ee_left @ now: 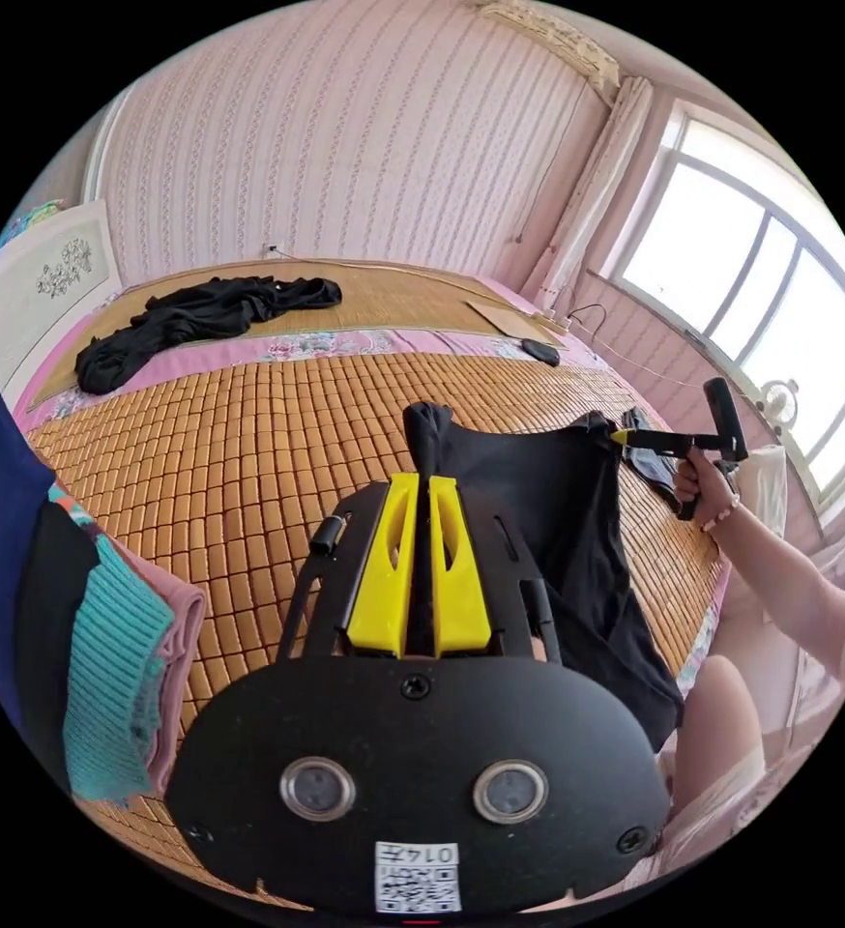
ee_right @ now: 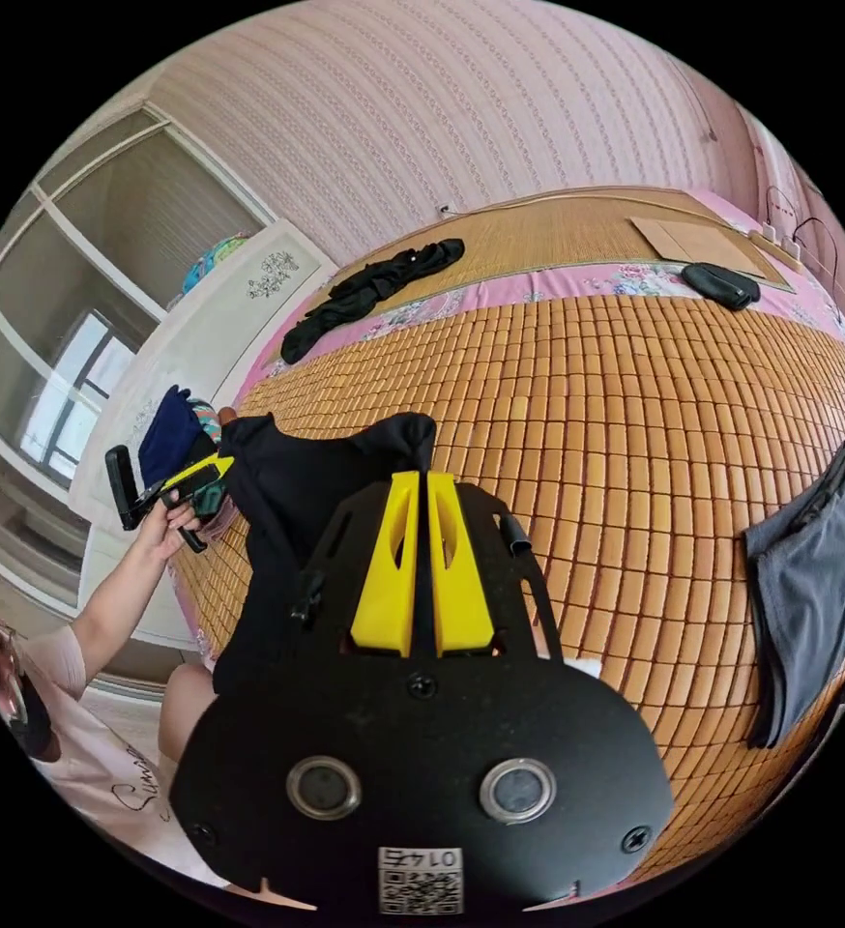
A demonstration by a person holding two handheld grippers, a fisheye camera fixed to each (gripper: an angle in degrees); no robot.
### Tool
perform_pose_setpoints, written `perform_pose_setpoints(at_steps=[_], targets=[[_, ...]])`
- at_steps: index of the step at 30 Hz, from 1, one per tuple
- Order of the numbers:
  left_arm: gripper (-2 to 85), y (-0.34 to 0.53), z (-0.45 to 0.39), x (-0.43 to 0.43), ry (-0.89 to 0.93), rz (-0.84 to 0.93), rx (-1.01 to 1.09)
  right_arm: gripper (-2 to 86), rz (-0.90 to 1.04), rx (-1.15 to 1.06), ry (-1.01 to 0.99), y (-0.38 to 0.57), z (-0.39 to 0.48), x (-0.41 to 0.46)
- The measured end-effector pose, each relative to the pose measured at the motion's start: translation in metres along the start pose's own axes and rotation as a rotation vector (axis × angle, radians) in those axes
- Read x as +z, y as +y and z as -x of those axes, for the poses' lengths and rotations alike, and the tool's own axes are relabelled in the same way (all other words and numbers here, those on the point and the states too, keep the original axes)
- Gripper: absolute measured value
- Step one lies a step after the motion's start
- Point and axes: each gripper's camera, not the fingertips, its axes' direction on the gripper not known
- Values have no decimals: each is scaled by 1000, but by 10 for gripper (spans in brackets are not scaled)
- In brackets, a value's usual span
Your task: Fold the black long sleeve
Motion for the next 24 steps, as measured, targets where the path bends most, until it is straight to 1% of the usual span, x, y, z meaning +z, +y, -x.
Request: perform_pose_setpoints(at_steps=[2, 3, 5, 7, 9, 10, 12, 13, 14, 15, 16, 17, 18, 20, 24], targets=[[-2, 25, -8, -30, 40, -6, 62, -4, -35, -98, -93, 40, 22, -36], [-2, 45, -14, -51, 70, 1, 93, -4, -39, -123, -104, 52, 29, -46], [-3, 79, -24, -82, 121, 25, 130, -4, -39, -201, -134, 106, 55, -78], [-3, 115, -38, -108, 181, 64, 178, -3, -6, -237, -147, 149, 72, -93], [-4, 166, -58, -126, 244, 154, 214, -3, 68, -212, -147, 191, 84, -93], [-3, 179, -63, -127, 243, 188, 218, -1, 129, -176, -155, 219, 90, -86], [-3, 227, -78, -117, 181, 327, 235, 2, 256, -121, -181, 259, 95, -62], [-3, 239, -80, -113, 165, 362, 233, 5, 368, -83, -173, 283, 96, -40], [-5, 259, -82, -101, 135, 475, 207, 13, 473, -61, -133, 303, 99, -18], [-5, 274, -84, -93, 118, 570, 180, 16, 516, -60, -116, 311, 102, -10], [-5, 279, -85, -92, 114, 598, 180, 35, 579, -69, -78, 323, 110, 2], [-4, 286, -88, -95, 83, 619, 198, 47, 591, -91, -56, 329, 119, 6], [-3, 290, -92, -103, 30, 607, 222, 50, 594, -102, -45, 331, 124, 7], [-3, 291, -95, -114, -19, 572, 224, 55, 591, -124, 9, 336, 137, 12], [-5, 289, -113, -122, 66, 492, 174, 52, 528, -103, -6, 335, 156, 27]])
